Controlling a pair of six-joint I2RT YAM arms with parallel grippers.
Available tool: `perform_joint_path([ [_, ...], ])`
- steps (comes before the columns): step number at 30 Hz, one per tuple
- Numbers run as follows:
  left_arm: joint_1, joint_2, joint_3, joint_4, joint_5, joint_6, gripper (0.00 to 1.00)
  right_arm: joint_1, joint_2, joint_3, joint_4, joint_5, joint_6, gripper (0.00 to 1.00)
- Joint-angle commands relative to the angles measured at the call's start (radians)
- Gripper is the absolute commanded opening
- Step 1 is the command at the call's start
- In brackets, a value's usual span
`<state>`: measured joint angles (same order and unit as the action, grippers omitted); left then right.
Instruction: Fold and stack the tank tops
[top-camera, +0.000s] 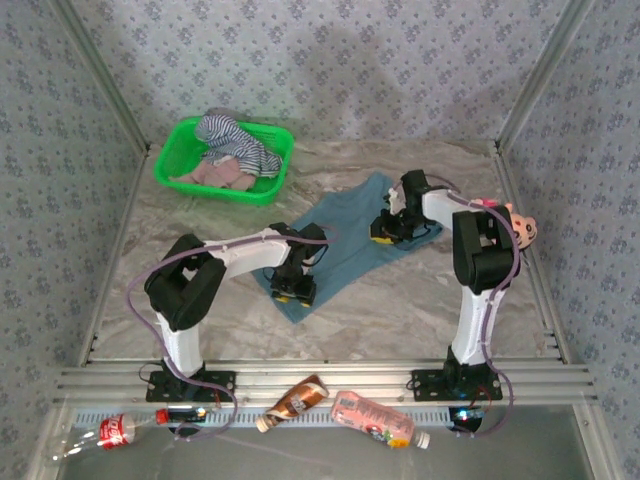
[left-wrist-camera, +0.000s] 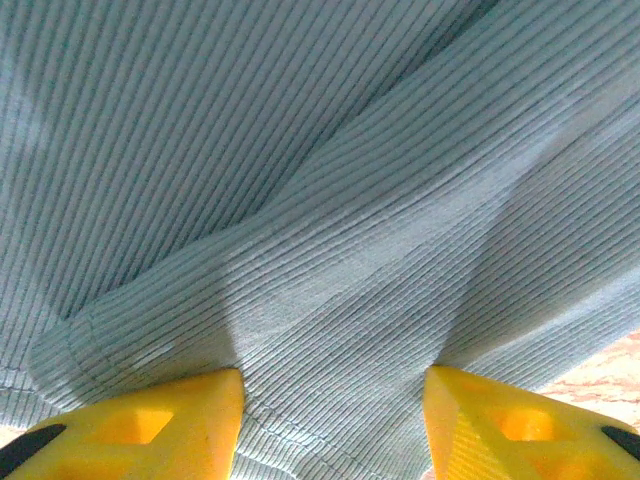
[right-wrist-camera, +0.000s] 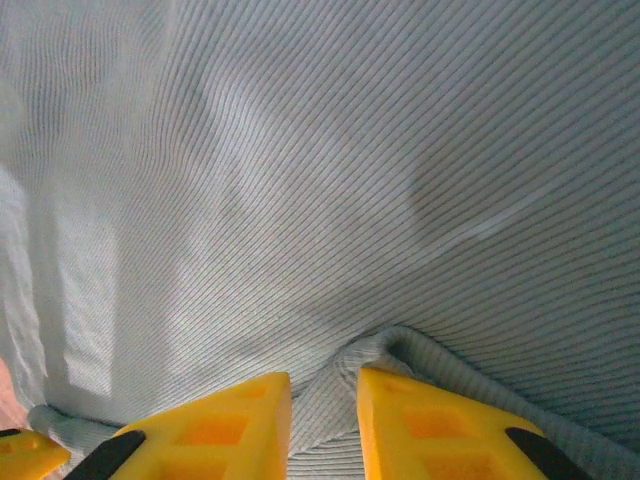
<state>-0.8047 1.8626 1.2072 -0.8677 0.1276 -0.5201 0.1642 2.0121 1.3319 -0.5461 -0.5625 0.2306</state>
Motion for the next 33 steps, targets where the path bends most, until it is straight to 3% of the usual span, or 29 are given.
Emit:
perform_joint_path([
  [1,0.011,0.017,-0.034,-0.032,-0.008,0.032,0.52,-0.044,-0.024,0.041,-0.038,-0.015,-0.053,0.29],
  [5,0.013,0.008,-0.026,-0.047,-0.002,0.038,0.53,-0.114,-0.094,0.02,-0.097,-0.002,-0.064,0.31],
  [12,0.022,-0.038,0.012,-0.114,0.0,0.036,0.55,-0.241,-0.183,-0.023,-0.206,0.175,-0.087,0.35],
  [16,0.022,-0.059,0.034,-0.105,0.035,0.006,0.55,-0.3,-0.173,-0.018,-0.217,0.207,-0.083,0.38],
  [27,0.022,-0.062,0.013,-0.1,0.044,0.005,0.55,-0.31,-0.111,0.009,-0.209,0.267,-0.079,0.49],
  [33,0.021,-0.061,-0.001,-0.09,0.042,0.003,0.56,-0.313,-0.082,-0.002,-0.186,0.259,-0.079,0.45],
])
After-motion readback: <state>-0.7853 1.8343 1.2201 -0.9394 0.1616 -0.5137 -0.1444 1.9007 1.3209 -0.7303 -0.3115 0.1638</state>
